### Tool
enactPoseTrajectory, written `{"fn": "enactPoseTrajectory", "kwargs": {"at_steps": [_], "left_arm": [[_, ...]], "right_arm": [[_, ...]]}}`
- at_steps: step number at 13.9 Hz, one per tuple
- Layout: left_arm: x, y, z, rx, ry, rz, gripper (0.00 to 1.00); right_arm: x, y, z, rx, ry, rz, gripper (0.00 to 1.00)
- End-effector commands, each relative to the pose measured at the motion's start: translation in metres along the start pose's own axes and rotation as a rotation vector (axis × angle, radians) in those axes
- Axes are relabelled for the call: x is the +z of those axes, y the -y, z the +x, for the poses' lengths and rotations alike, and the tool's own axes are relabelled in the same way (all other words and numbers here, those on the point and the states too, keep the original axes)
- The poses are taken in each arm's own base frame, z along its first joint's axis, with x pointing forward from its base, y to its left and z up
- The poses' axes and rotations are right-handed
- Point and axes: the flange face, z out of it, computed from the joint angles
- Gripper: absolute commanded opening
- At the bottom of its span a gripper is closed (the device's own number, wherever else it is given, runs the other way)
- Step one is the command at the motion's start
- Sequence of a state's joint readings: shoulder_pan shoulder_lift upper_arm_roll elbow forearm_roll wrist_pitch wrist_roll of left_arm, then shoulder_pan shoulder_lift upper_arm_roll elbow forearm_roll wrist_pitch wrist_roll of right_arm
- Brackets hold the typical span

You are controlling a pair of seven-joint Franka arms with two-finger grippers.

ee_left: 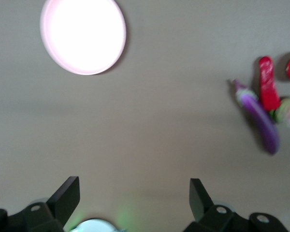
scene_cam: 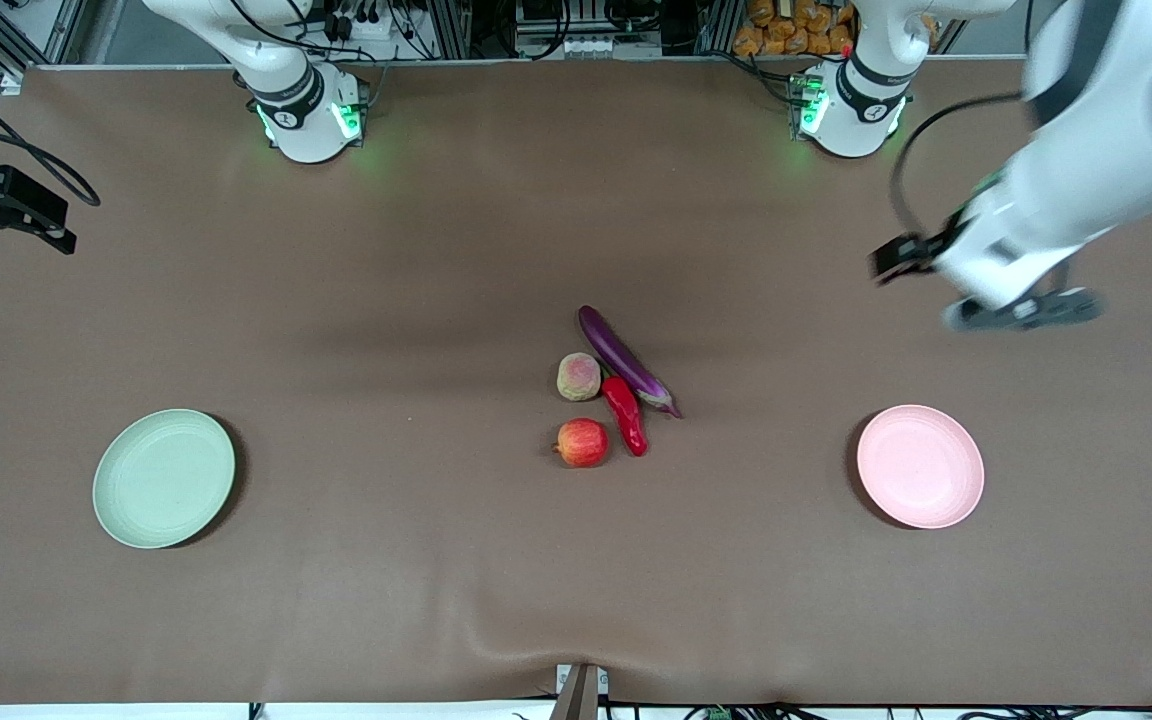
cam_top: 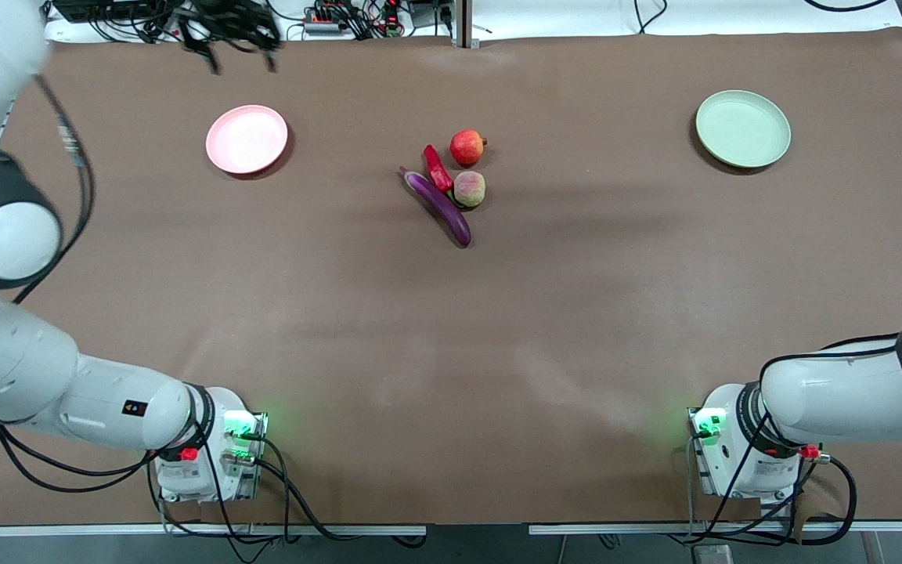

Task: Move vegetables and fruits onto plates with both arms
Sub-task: 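Reach the left gripper toward the red chili pepper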

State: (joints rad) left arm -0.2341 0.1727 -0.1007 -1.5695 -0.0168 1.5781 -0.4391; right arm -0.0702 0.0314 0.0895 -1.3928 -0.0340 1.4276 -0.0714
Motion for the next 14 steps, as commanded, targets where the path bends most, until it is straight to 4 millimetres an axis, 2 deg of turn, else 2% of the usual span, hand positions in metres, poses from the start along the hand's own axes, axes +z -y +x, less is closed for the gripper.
{"fn": "enactPoseTrajectory", "kwargs": {"at_steps": [1, 3, 6, 8, 9, 10, 13, 14], "left_arm": [[0.058, -0.068, 0.024, -0.154, -0.036, 0.02, 1.0], [0.105, -0.109, 0.038, -0.253, -0.071, -0.003, 1.0], [0.171, -0.151, 0.046, -0.274, -0.063, -0.012, 1.0], [0.197, -0.169, 0.052, -0.321, -0.08, -0.036, 1.0], [0.21, -0.187, 0.047, -0.326, -0.093, -0.05, 1.0], [0.216, -0.196, 0.049, -0.34, -0.112, -0.076, 1.0], [0.228, -0.218, 0.056, -0.33, -0.13, -0.1, 0.89], [0.234, -0.226, 0.057, -0.324, -0.143, -0.117, 0.89]], "right_arm": [[-0.003, -0.003, -0.002, 0.005, 0.0, 0.009, 1.0], [-0.002, -0.004, -0.003, 0.008, 0.003, 0.01, 1.0], [-0.002, -0.004, -0.003, 0.008, 0.008, 0.01, 1.0], [-0.002, -0.004, -0.003, 0.008, 0.008, 0.01, 1.0], [-0.002, -0.004, -0.003, 0.008, 0.009, 0.01, 1.0], [-0.002, -0.005, -0.004, 0.01, 0.011, 0.01, 1.0], [-0.002, -0.005, -0.004, 0.01, 0.011, 0.01, 1.0], [-0.001, -0.004, -0.004, 0.008, 0.014, 0.01, 1.0]]}}
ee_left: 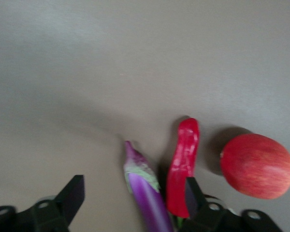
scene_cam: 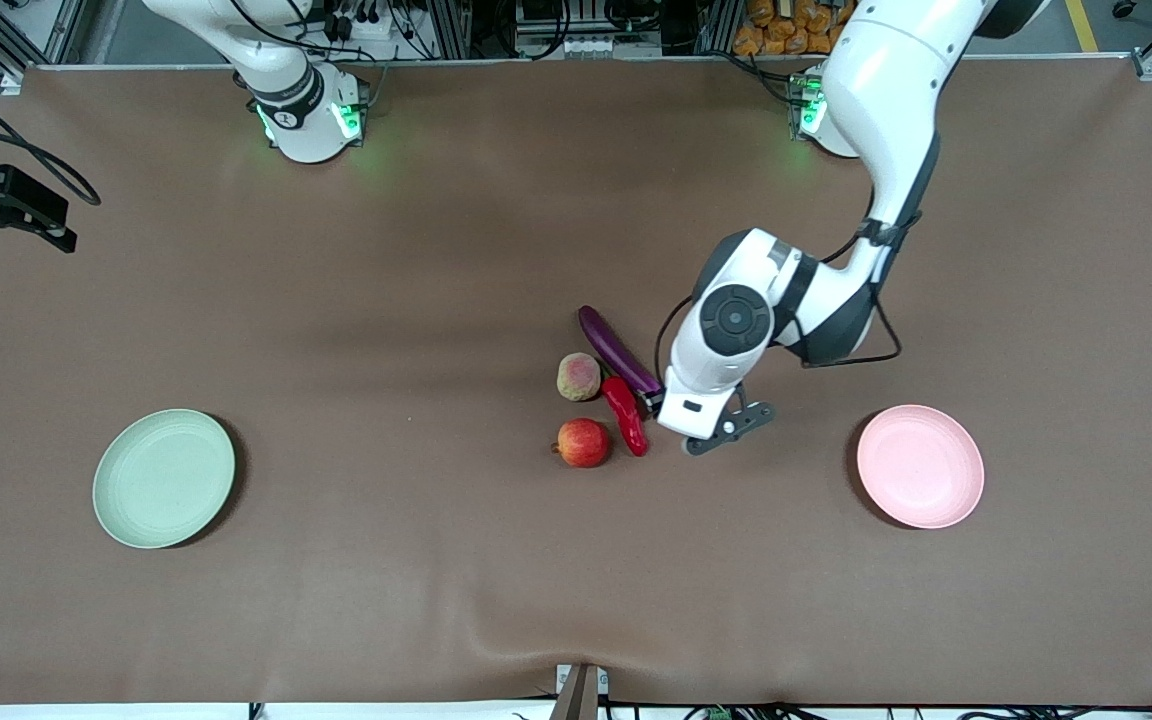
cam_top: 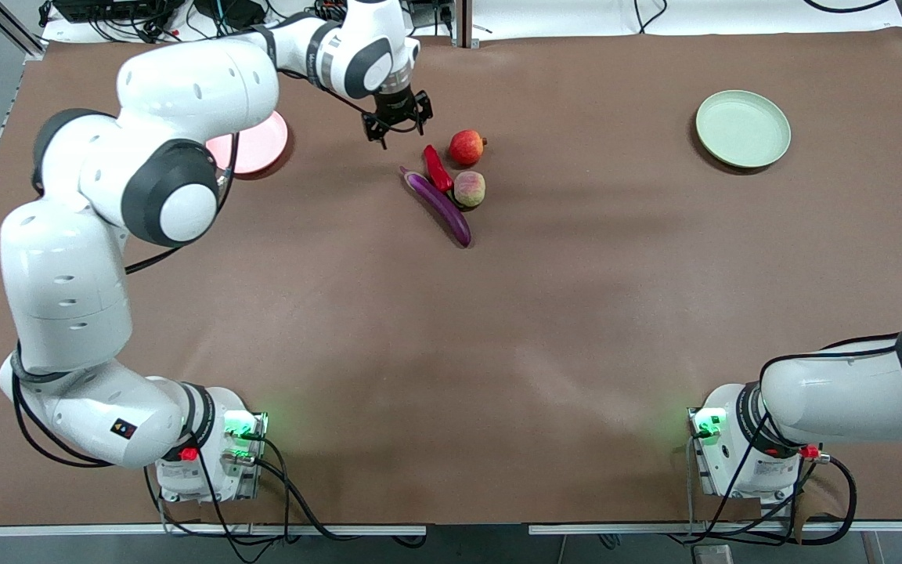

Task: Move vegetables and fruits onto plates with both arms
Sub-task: 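Grasp the red chili pepper with the left gripper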

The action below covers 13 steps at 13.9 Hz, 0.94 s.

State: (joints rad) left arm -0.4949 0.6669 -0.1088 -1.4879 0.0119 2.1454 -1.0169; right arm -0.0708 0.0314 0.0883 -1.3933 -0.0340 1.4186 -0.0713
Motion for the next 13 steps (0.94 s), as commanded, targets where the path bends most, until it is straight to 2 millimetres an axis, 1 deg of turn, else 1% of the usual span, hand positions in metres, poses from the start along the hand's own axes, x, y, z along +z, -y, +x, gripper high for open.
{"fn": "enactPoseTrajectory", "kwargs": {"at_steps": [1, 2, 4, 5, 7, 9, 13], "left_arm": [[0.008, -0.019, 0.006, -0.019, -0.049, -0.043, 0.86], [0.016, -0.021, 0.008, -0.026, -0.056, -0.06, 0.82], [0.03, -0.023, 0.009, -0.026, -0.062, -0.075, 0.68], [0.034, -0.024, 0.009, -0.026, -0.065, -0.082, 0.67], [0.048, -0.025, 0.009, -0.022, -0.068, -0.09, 0.67], [0.057, -0.03, 0.004, -0.016, -0.074, -0.104, 0.68], [0.07, -0.032, 0.0, -0.03, -0.067, -0.103, 0.68]], "right_arm": [[-0.002, -0.003, -0.003, 0.006, 0.006, 0.01, 1.0], [-0.002, -0.003, -0.003, 0.006, 0.006, 0.01, 1.0], [-0.002, -0.002, -0.003, 0.006, 0.007, 0.01, 1.0], [-0.002, -0.001, -0.003, 0.002, 0.007, 0.01, 1.0], [-0.002, 0.002, -0.003, -0.002, 0.011, 0.01, 1.0], [-0.002, 0.0, -0.003, 0.002, 0.01, 0.01, 1.0], [-0.002, 0.001, -0.004, 0.0, 0.012, 0.01, 1.0]]}}
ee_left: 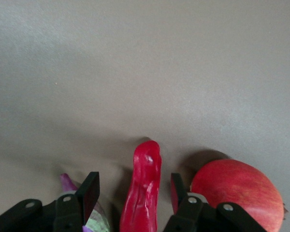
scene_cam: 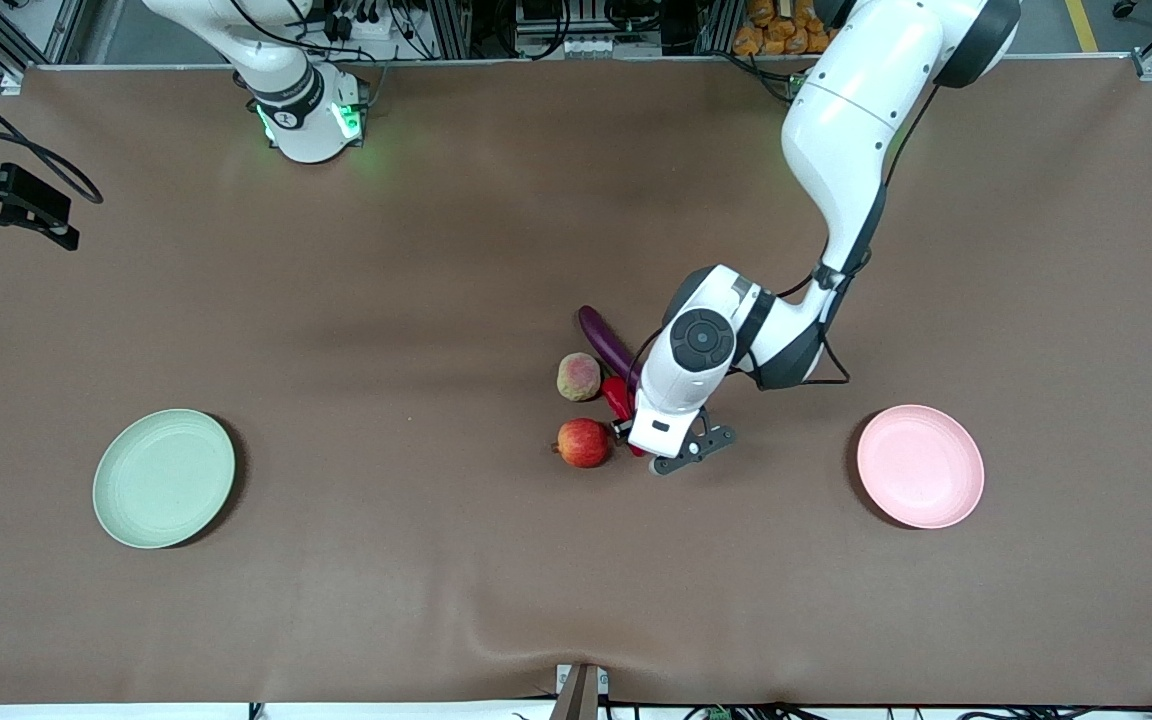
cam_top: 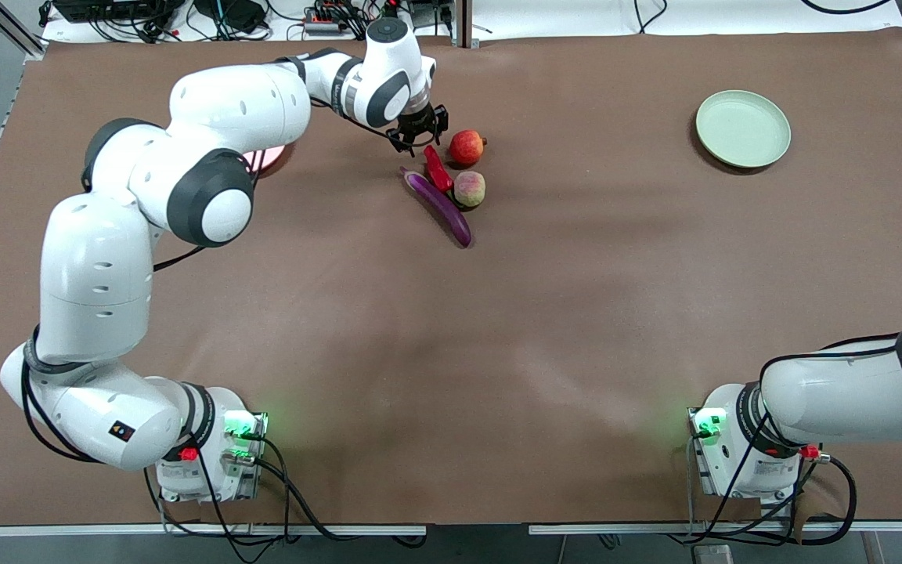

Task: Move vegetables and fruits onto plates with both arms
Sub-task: 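Grasp the red chili pepper with the left gripper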

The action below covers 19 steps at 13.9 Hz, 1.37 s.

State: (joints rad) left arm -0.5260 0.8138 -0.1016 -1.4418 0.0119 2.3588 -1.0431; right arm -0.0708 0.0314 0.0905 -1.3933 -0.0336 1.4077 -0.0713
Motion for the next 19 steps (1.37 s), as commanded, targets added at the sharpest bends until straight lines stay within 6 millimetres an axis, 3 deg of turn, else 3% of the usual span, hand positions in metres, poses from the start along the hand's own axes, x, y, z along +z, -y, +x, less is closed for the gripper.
{"fn": "enactPoseTrajectory", "kwargs": {"at_steps": [1, 6, 9, 10, 12, 14, 17, 19], "left_arm": [[0.006, -0.008, -0.007, -0.012, -0.016, 0.0, 0.68], [0.023, -0.008, -0.016, -0.024, -0.002, 0.018, 0.67], [0.03, -0.01, -0.026, -0.015, 0.006, 0.026, 0.59], [0.031, -0.01, -0.026, -0.018, 0.008, 0.027, 0.45], [0.031, -0.012, -0.03, -0.007, 0.005, 0.027, 0.0], [0.031, -0.014, -0.034, 0.011, 0.004, 0.029, 0.0], [-0.013, -0.012, -0.012, 0.0, -0.025, 0.016, 0.0], [-0.07, -0.009, 0.004, -0.018, -0.038, 0.019, 0.0]], "right_arm": [[-0.003, 0.0, -0.002, 0.002, 0.001, 0.009, 1.0], [-0.003, -0.001, -0.003, 0.004, 0.002, 0.009, 1.0], [-0.003, 0.0, -0.003, 0.002, 0.002, 0.009, 1.0], [-0.003, 0.0, -0.003, 0.001, 0.002, 0.009, 1.0], [-0.003, 0.0, -0.003, 0.001, 0.002, 0.009, 1.0], [-0.003, 0.0, -0.003, 0.002, 0.002, 0.009, 1.0], [-0.002, -0.003, -0.003, 0.007, 0.009, 0.01, 1.0], [-0.002, -0.002, -0.003, 0.005, 0.008, 0.011, 1.0]]}}
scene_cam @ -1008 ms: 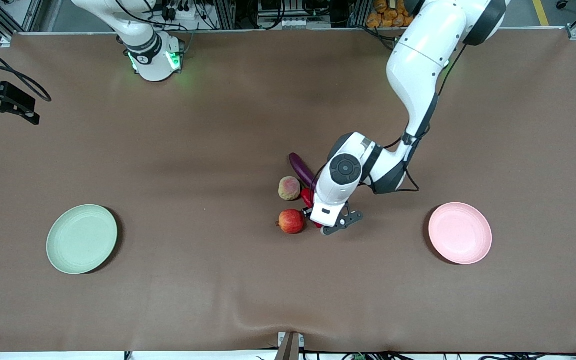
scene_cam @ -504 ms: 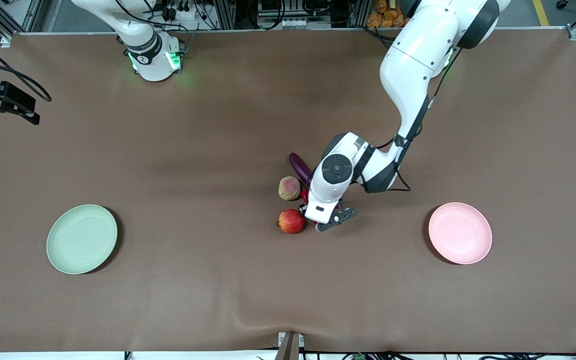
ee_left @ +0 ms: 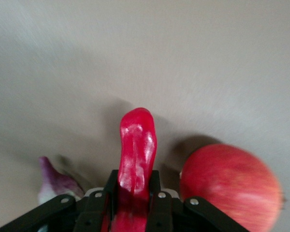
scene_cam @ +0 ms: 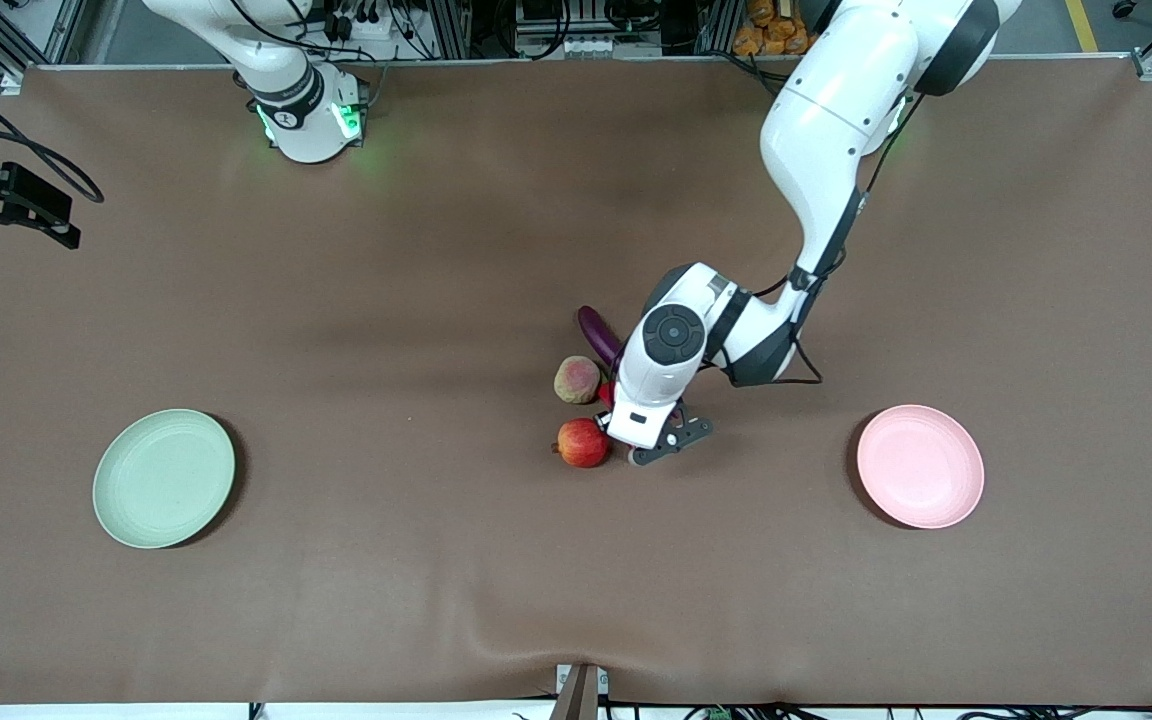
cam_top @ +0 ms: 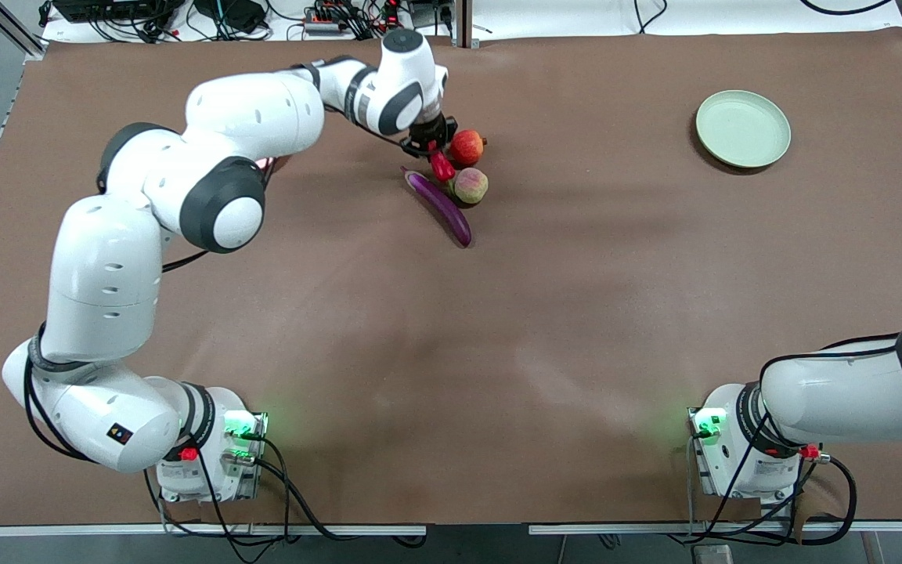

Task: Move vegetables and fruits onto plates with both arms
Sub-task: 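Carry the chili pepper to the pink plate and release it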

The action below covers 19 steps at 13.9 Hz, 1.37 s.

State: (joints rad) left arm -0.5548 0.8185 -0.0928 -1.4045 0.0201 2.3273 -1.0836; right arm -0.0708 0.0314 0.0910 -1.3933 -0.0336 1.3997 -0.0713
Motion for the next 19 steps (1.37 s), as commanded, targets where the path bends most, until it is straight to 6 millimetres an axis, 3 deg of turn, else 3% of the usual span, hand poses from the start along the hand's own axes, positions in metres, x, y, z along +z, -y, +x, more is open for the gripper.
{"fn": "enactPoseTrajectory", "kwargs": {"at_steps": [1, 3, 5, 6, 9, 12, 14, 17, 19], "left_arm": [[-0.092, 0.015, 0.031, -0.011, -0.037, 0.015, 0.0], [-0.131, 0.041, 0.058, 0.008, -0.028, 0.052, 0.0], [-0.157, 0.091, 0.104, 0.023, 0.015, 0.12, 0.0], [-0.16, 0.119, 0.124, 0.048, 0.056, 0.163, 0.0], [-0.142, 0.189, 0.173, 0.038, 0.12, 0.213, 0.0], [-0.12, 0.251, 0.213, 0.047, 0.123, 0.272, 0.0], [-0.096, 0.276, 0.224, 0.034, 0.128, 0.263, 0.0], [-0.075, 0.308, 0.247, 0.038, 0.101, 0.225, 0.0], [-0.064, 0.332, 0.265, 0.079, 0.099, 0.202, 0.0]], "right_arm": [[-0.003, -0.001, -0.003, 0.004, 0.0, 0.011, 1.0], [-0.001, -0.001, 0.0, -0.005, 0.0, 0.011, 1.0], [0.009, -0.003, 0.007, -0.01, 0.019, 0.012, 1.0], [0.018, -0.001, 0.013, -0.015, 0.033, 0.014, 1.0], [0.04, 0.0, 0.026, -0.023, 0.074, 0.015, 1.0], [0.085, 0.006, 0.053, -0.04, 0.132, 0.022, 1.0], [0.128, 0.018, 0.079, -0.053, 0.159, 0.042, 1.0], [0.178, 0.059, 0.11, -0.086, 0.147, 0.095, 1.0], [0.205, 0.074, 0.122, 0.035, 0.16, 0.187, 1.0]]}}
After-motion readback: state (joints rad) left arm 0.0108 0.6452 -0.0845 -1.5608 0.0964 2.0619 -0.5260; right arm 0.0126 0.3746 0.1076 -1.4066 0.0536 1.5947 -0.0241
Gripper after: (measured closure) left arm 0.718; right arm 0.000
